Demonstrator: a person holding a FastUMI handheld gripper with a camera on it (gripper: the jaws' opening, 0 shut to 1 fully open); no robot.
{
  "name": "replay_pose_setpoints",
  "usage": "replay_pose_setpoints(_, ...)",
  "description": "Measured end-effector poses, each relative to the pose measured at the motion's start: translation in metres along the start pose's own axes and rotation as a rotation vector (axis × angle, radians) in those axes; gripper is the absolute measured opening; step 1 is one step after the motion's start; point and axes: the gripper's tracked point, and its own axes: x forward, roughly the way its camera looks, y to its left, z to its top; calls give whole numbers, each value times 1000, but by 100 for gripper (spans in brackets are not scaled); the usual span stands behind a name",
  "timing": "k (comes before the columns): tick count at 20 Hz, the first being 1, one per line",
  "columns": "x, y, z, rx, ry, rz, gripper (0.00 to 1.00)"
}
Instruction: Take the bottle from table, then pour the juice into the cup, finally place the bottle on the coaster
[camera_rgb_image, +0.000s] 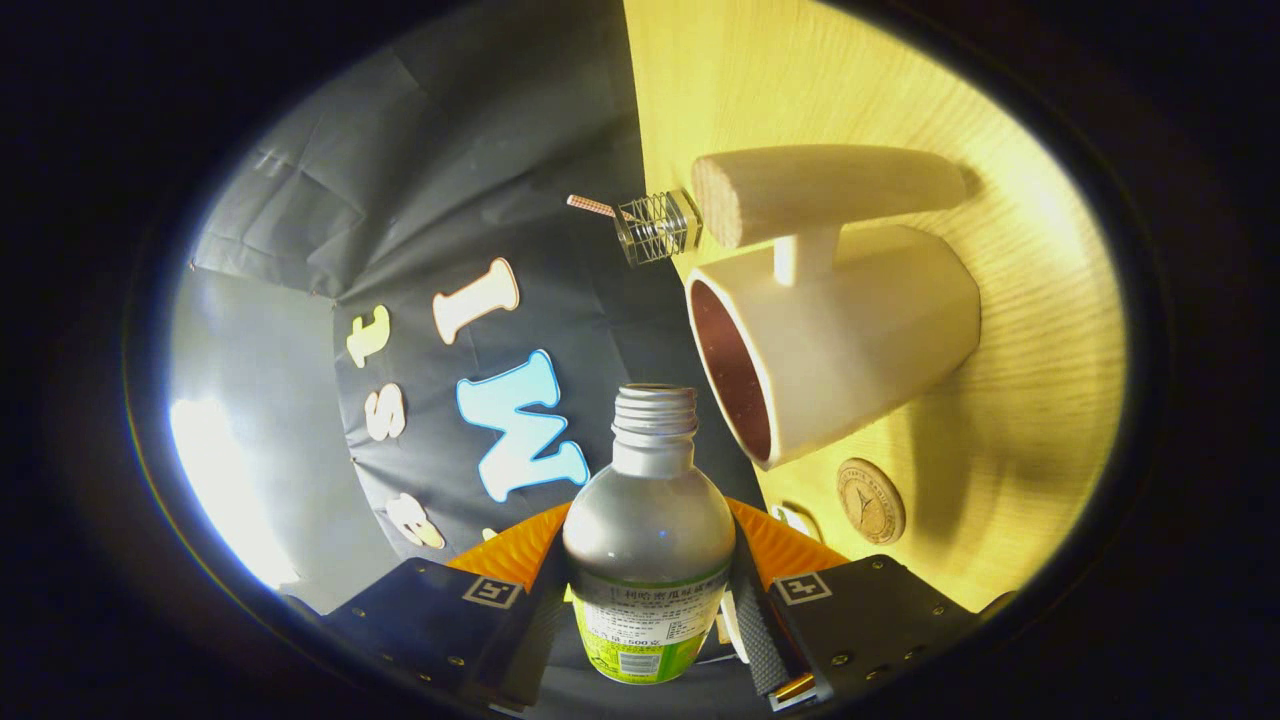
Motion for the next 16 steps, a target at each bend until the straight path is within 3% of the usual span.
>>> replay_pose_setpoints(9, -1, 6, -20, -283, 37, 7, 76)
replay_pose_setpoints(16, -11, 14, -40, -645, 63, -12, 76)
